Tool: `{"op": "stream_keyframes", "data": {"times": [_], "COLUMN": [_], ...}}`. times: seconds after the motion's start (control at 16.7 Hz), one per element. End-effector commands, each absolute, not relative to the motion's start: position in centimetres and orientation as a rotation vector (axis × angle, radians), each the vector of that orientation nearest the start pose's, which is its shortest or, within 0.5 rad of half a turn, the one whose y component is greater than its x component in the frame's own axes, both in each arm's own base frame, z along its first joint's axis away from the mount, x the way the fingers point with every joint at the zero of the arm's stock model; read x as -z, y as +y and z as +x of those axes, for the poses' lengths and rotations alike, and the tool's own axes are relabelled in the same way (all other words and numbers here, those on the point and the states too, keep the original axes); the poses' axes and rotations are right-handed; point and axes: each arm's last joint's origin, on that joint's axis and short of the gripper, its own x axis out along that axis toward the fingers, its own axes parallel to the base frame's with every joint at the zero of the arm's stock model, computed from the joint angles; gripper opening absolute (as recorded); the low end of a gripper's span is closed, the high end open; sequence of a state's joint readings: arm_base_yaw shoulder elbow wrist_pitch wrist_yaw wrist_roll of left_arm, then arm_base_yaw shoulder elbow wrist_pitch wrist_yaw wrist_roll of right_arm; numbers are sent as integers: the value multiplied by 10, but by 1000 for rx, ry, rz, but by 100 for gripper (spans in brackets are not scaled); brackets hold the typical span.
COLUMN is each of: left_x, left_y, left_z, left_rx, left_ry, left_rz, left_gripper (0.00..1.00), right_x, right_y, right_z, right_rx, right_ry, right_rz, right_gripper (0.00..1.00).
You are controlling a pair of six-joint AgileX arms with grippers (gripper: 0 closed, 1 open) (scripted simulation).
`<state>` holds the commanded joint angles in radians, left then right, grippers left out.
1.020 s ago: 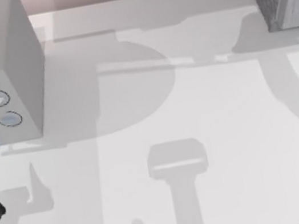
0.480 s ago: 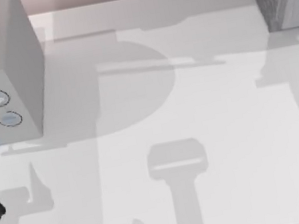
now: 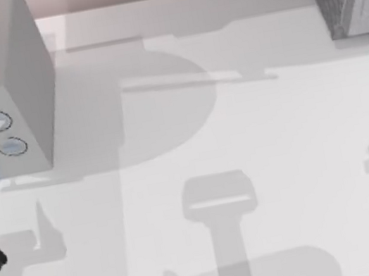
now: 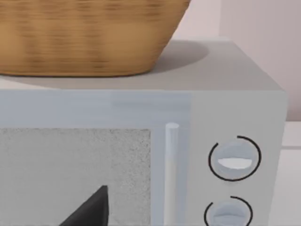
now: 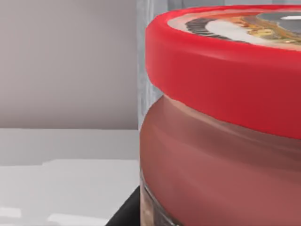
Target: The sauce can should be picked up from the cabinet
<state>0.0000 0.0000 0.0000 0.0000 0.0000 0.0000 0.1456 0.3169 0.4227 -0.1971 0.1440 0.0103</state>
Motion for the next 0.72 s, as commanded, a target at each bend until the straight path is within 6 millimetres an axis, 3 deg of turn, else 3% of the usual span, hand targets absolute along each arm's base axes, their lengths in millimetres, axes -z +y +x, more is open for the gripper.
{"op": "stream_keyframes", "data": {"times": [0.18, 0.36, 0.72], "left_x": [-160, -160, -160], "left_y": [-1, -1, -1], "left_z": [106, 106, 106], "left_rx": [0, 0, 0], "left_ry": [0, 0, 0], "left_rz": [0, 0, 0], "left_gripper": [100, 100, 100], "right_x": [-203, -170, -160], "right_y": [4, 0, -1], "right_z": [106, 105, 106], "right_rx": [-1, 0, 0], "right_ry": [55, 16, 0], "right_rz": [1, 1, 0], "right_gripper": [0, 0, 0]}}
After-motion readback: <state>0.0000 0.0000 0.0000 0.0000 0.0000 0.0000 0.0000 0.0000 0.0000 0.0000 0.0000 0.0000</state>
